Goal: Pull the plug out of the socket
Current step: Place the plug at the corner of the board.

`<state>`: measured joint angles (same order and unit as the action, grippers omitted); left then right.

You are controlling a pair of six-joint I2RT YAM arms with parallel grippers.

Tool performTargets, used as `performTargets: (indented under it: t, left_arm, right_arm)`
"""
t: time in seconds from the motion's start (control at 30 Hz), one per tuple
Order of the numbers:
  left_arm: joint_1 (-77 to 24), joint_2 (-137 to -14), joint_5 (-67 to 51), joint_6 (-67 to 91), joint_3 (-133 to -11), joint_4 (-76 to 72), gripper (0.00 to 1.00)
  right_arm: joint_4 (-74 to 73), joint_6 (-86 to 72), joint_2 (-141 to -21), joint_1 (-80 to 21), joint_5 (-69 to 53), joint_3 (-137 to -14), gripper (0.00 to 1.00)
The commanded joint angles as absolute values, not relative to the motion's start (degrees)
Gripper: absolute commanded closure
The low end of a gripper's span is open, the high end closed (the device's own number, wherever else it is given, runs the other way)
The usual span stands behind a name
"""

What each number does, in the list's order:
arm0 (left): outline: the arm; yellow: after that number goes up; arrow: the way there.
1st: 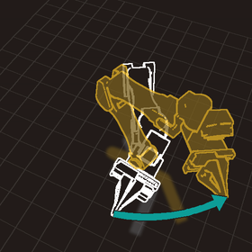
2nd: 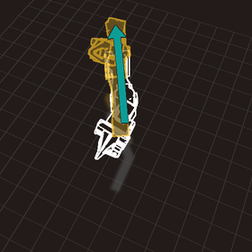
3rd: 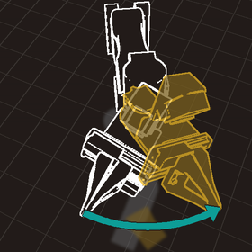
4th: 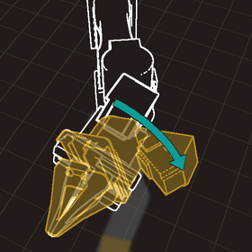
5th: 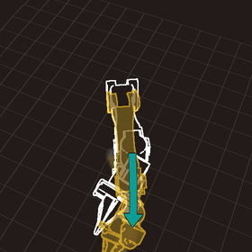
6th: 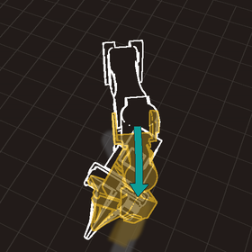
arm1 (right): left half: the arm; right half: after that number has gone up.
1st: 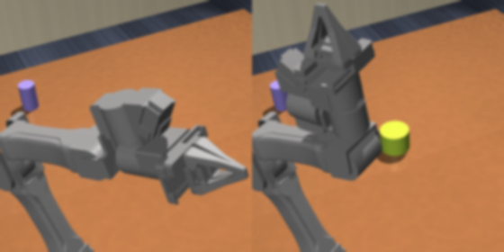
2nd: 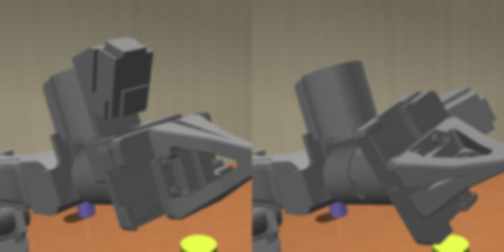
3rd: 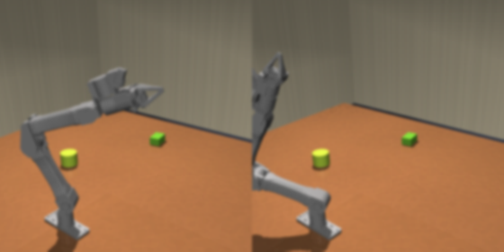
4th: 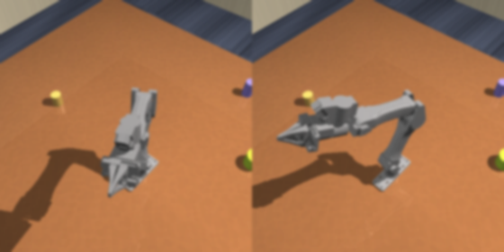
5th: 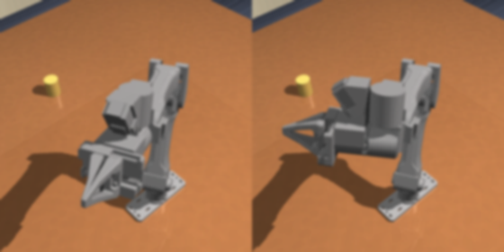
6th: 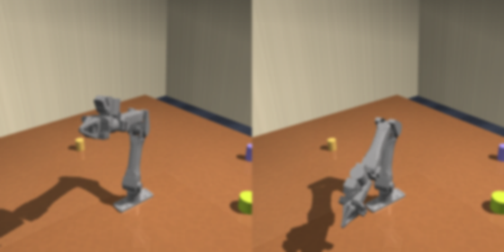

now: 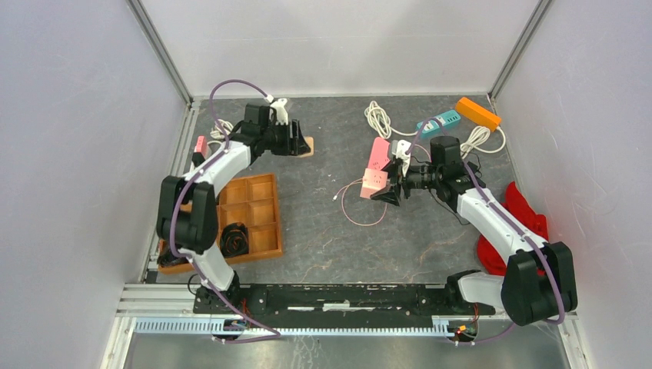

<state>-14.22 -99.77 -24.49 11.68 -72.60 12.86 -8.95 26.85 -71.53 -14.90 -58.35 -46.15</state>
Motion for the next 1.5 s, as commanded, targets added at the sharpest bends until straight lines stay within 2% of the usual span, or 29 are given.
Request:
performTargets:
  t: [0.0,0.13,0.33,0.53,0.77,0.9,0.93,0.97,1.2,1.47]
  left_arm:
    - [-14.6,-107.2,-24.3,20.1,-80.6,6.0,0.87]
    - [-14.5,-116.1,-14.2,20.0,-87.6,6.3,0.85]
    - [-14.4,-127.5,-8.3,21.7,-103.1,10.9,0.83]
    - [-14.1,-134.7,-5.5,24.5,-112.0,10.7,0.68]
    - [-12.5,-140.9,-11.2,29.7,-116.4,8.6,0.37]
    - [-11.8,-139.6,-10.8,28.5,-116.5,8.8,0.16]
    - [-11.7,-138.9,-10.5,27.7,-116.5,9.1,0.05]
    - [-11.6,-138.1,-10.2,26.9,-116.5,9.5,0.01]
    - [-11.3,-128.5,-9.2,20.9,-113.8,12.0,0.0]
    - [-11.3,-109.1,-7.9,15.7,-97.0,8.1,0.0]
  right_arm:
    - [-7.6,27.1,-70.2,-14.5,-58.8,-48.9,1.0]
    - [-7.6,27.1,-69.5,-13.7,-58.9,-48.8,1.0]
    - [-7.7,27.5,-69.5,-13.2,-59.3,-48.9,1.0]
    - [-9.3,29.0,-70.6,-13.1,-59.3,-49.7,1.0]
    - [-10.6,30.4,-71.6,-12.9,-58.8,-50.4,1.0]
    - [-11.3,31.1,-72.0,-12.9,-58.8,-50.7,1.0]
    - [-11.4,31.2,-72.2,-12.8,-58.8,-50.8,1.0]
    - [-11.5,31.3,-72.4,-12.8,-58.8,-50.8,1.0]
    - [-12.5,32.0,-73.6,-12.8,-58.5,-51.1,1.0]
    - [-12.4,32.3,-74.7,-12.2,-58.4,-50.8,1.0]
